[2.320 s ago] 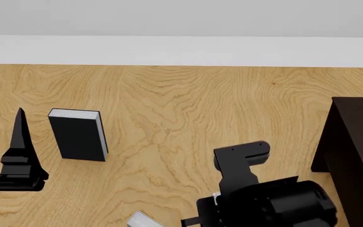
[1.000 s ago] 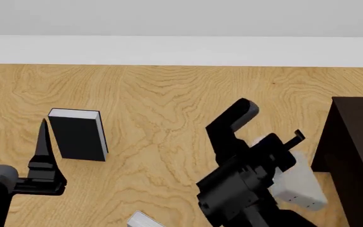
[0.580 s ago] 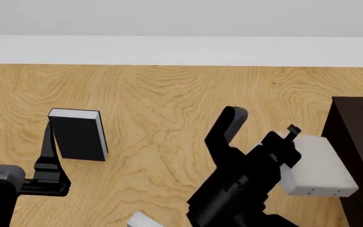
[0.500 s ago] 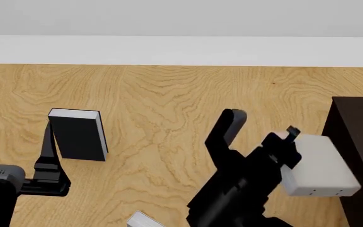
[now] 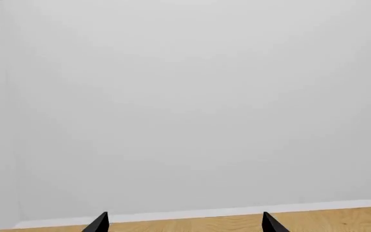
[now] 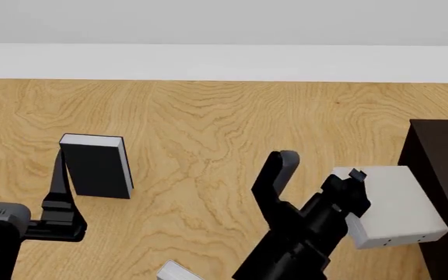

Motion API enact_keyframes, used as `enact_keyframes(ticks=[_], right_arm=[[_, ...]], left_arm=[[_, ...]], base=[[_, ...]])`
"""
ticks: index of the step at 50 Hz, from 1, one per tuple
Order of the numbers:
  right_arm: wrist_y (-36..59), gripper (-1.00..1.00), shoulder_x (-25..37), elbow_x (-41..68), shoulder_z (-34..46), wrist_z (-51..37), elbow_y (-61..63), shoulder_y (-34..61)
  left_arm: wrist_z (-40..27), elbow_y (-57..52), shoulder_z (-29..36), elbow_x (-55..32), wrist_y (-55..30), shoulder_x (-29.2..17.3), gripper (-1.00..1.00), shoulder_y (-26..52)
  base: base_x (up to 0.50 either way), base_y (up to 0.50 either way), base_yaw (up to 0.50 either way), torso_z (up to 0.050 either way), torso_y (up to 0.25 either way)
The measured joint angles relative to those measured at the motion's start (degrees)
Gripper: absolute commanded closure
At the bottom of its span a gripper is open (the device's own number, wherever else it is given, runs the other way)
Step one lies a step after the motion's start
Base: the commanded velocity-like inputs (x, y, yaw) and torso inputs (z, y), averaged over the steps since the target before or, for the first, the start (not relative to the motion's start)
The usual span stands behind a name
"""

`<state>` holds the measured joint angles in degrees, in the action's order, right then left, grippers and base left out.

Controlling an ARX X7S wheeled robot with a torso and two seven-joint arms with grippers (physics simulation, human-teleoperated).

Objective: Pick up the book on the right and place it on the cabinet shelf.

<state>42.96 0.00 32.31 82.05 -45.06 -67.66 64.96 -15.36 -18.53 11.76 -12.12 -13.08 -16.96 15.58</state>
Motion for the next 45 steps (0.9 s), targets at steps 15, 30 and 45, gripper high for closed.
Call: enact_keyframes(ticks=[15, 30, 45], right_arm=[[-2.2, 1.00, 0.0, -0.7, 0.1, 0.5, -0.4, -2.3], [-2.6, 1.00, 0.0, -1.0, -0.5, 0.0, -1.7, -3.8], [-3.0, 1.00, 0.0, -1.8, -1.6, -0.1, -3.6, -5.0]], left_arm=[[-0.3, -0.1, 0.2, -0.2, 0.0, -0.3, -1.00, 0.0], [-0.5, 0.1, 0.4, -0.4, 0.2, -0.4, -1.00, 0.1], [-0.6, 1.0, 1.0, -0.4, 0.8, -0.5, -1.00, 0.3]], base=[[0.00, 0.00, 0.00, 0.000, 0.001], [0.00, 0.00, 0.00, 0.000, 0.002], [0.00, 0.00, 0.00, 0.001, 0.001]])
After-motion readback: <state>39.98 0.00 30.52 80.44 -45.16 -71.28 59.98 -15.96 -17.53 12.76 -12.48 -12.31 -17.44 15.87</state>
